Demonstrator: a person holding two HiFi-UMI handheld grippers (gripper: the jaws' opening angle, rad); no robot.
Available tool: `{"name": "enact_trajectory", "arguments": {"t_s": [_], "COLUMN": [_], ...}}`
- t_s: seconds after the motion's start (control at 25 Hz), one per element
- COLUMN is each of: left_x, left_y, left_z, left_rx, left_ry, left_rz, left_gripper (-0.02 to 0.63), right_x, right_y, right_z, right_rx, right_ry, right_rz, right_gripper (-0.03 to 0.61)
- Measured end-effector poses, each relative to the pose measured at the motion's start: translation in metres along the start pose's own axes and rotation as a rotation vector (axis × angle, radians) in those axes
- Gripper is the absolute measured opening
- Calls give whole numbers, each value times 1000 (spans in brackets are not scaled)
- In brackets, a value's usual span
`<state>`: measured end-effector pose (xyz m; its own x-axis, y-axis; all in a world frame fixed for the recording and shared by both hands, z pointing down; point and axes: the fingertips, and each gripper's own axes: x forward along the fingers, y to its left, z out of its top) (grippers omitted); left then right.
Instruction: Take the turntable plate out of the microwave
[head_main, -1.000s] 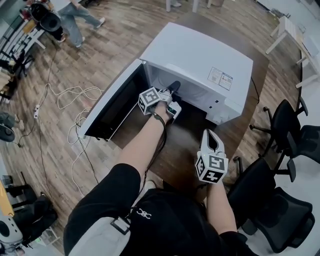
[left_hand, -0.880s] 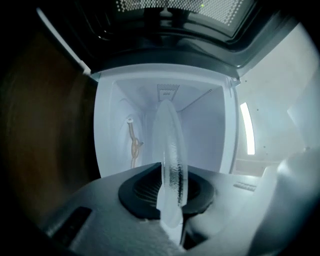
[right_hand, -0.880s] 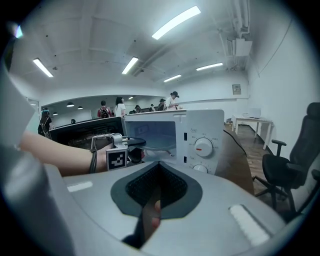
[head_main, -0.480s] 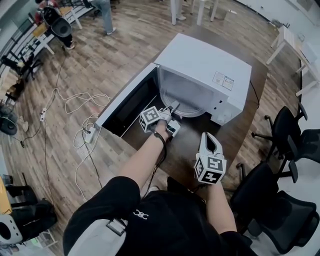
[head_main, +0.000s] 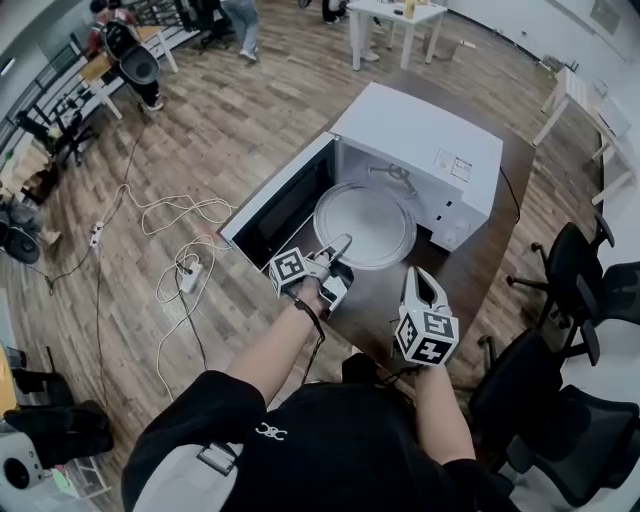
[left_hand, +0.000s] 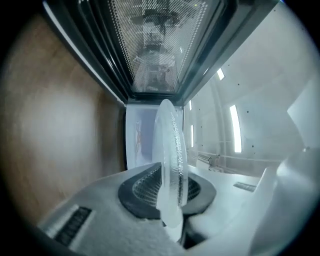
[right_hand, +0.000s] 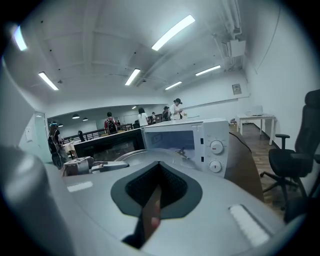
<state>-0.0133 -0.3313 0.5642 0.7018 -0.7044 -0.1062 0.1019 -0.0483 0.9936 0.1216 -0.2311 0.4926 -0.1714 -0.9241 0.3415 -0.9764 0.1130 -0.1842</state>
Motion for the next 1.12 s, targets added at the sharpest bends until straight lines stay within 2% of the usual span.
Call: {"name": "enact_trajectory", "arguments": {"t_s": [0.16,0.48,0.68,1.12], "left_x": [-35,-86,-101,-109], "left_y": [-15,-56,-73,-85], "left_z": [-9,-26,-33,-36], "left_rx": [-20,6,29,18], "left_ry": [2,17,41,38], "left_rz": [-25,-54,-62,-79], "left_gripper": [34,34,34,34], "right_x": [-9,-23,-28,-34], "right_y": [11,25,30,29], "right_z": [1,4,8,8], "right_rx": [-4,-45,-64,-61], "right_ry": [-18,-64,-87,-111], "right_rz": [0,-2,-10,-20], "right_gripper": [8,8,8,8]}}
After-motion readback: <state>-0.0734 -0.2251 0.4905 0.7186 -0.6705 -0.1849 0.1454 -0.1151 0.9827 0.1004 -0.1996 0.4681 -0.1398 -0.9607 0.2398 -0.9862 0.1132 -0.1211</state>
